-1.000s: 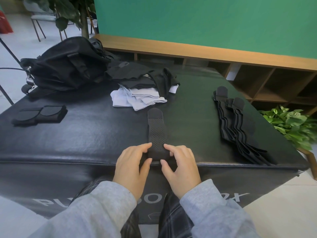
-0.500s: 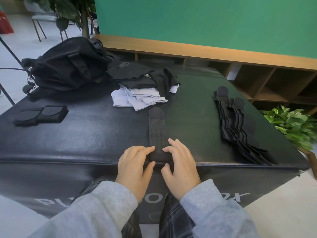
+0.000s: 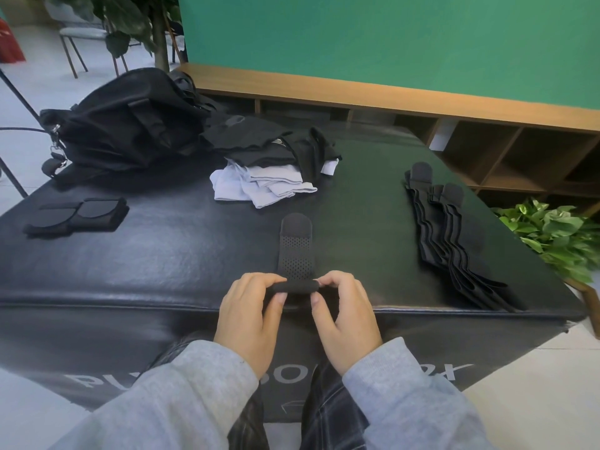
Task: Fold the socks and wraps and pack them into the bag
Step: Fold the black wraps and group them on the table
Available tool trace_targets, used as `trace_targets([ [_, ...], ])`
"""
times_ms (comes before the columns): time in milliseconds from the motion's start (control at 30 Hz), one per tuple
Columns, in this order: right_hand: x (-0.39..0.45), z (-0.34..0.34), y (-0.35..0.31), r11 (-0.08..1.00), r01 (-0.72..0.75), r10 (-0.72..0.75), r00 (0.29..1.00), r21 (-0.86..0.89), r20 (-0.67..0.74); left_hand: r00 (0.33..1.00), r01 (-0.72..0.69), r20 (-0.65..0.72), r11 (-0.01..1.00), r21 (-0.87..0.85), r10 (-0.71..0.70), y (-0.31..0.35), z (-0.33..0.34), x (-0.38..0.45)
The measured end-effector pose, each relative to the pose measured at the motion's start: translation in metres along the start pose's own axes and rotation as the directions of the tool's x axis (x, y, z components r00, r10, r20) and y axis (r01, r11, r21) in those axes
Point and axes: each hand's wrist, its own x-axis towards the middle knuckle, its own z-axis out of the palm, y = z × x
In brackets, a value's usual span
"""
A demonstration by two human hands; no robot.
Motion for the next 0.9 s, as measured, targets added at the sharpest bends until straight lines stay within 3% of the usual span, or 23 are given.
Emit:
trace_targets([
  [267,-0.0007,-0.0001,0.0017,1.000,-0.007,0.007,0.999,0.017,-0.038,0.987,0.138,-0.067,0.980,-0.143,-0.149,0.0060,-0.0001,-0.0017],
  [900,0.0015,-0.0050,-0.0002,1.000,-0.028,0.028,0.999,0.002,0.034,0.995,0.103,0.011,0.995,-0.010,-0.103,0.0033,-0.0019,-0.0001],
])
